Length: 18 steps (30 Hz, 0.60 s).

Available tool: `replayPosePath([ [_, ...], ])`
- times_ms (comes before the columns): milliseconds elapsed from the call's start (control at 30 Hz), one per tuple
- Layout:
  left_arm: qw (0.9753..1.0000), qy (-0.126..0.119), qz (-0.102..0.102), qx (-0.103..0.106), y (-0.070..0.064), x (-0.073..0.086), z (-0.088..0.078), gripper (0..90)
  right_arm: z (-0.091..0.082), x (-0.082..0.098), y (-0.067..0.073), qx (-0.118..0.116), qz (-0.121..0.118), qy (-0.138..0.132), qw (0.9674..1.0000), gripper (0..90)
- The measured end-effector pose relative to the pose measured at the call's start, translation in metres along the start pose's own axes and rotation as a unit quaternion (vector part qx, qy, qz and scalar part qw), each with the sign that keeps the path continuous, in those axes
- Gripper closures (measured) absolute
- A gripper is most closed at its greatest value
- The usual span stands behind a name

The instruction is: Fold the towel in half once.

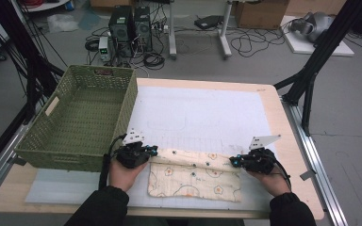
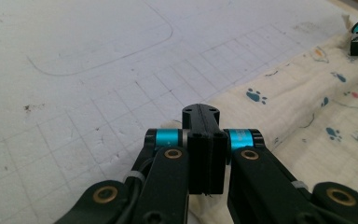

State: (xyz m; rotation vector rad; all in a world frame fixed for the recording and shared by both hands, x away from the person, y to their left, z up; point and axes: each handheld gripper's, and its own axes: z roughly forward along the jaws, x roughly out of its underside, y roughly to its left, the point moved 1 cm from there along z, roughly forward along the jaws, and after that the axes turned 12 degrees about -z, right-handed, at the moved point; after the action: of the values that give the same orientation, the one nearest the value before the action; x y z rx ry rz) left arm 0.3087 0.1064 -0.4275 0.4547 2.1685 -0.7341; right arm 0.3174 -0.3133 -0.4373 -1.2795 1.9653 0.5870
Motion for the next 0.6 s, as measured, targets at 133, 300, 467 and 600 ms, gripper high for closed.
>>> replayPosePath([
  [133,0.9999,-0.012,0.007,0.006,-0.004,0.002,-0.009,89.7,-0.013,-0.004,0.006,0.007,-0.005,-0.031,0.9995,89.1],
  [300,0.9997,-0.001,0.02,0.013,-0.01,0.013,-0.021,89.5,-0.023,-0.003,0.026,-0.003,-0.022,-0.047,0.9986,88.9],
  [467,0.9989,0.023,0.018,0.035,-0.019,0.024,-0.038,79.3,-0.031,0.003,0.047,-0.036,-0.034,-0.048,0.9976,82.3],
  [600,0.9991,0.016,0.01,0.038,-0.02,0.019,-0.045,67.5,-0.046,-0.007,0.055,-0.032,-0.042,-0.081,0.9953,76.8],
])
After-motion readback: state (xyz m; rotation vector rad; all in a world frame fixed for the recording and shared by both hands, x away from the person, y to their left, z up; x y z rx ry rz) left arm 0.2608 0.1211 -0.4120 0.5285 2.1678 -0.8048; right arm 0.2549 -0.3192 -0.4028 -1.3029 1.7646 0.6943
